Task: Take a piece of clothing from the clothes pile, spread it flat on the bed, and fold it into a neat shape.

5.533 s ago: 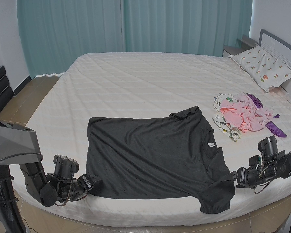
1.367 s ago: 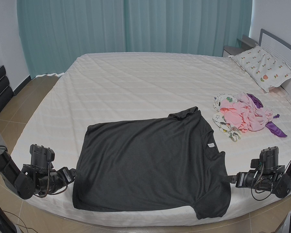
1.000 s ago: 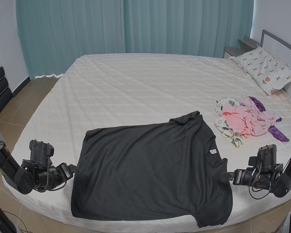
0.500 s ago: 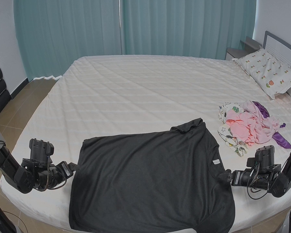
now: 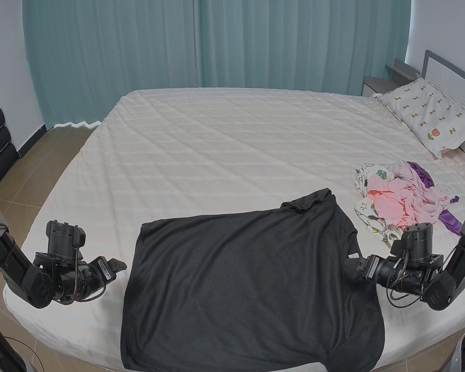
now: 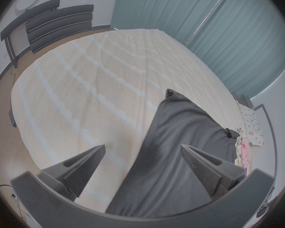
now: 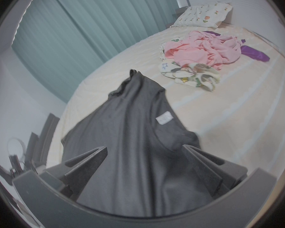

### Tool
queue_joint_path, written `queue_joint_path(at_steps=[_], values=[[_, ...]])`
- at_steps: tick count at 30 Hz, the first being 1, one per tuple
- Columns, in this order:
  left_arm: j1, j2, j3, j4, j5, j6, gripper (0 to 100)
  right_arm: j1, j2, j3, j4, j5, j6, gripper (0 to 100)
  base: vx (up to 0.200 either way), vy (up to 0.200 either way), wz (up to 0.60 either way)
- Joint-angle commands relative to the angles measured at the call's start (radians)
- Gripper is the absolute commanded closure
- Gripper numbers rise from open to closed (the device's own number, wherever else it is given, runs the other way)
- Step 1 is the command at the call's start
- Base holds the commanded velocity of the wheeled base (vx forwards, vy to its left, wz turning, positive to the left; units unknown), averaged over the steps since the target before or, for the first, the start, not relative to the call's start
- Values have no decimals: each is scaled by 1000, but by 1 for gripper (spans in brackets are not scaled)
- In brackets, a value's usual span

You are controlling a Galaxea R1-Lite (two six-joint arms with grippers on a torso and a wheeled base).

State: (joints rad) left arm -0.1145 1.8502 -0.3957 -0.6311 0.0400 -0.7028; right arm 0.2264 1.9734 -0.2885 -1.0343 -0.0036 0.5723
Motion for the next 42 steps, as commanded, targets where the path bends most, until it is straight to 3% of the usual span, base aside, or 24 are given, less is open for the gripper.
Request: queue_joint_path(at_steps=[1, 6, 11, 16, 25, 42], values=[[-5, -25, 3, 2, 0, -20, 0, 102, 61, -143, -23, -58, 138, 0, 0, 0, 0], [-56, -34, 5, -1, 0, -104, 0, 105, 151, -350, -6, -76, 271, 0, 0, 0, 0], [-74, -55, 5, -18, -23, -256, 0, 105, 251, -546, 63, -76, 324, 0, 0, 0, 0], [-82, -62, 9, -42, -54, -328, 0, 122, 375, -732, 172, -78, 340, 0, 0, 0, 0], [-83, -77, 44, -44, -97, -336, 0, 128, 496, -975, 347, -84, 342, 0, 67, 0, 0], [-83, -86, 60, -44, -98, -334, 0, 119, 533, -1051, 327, -85, 336, 0, 0, 0, 0]])
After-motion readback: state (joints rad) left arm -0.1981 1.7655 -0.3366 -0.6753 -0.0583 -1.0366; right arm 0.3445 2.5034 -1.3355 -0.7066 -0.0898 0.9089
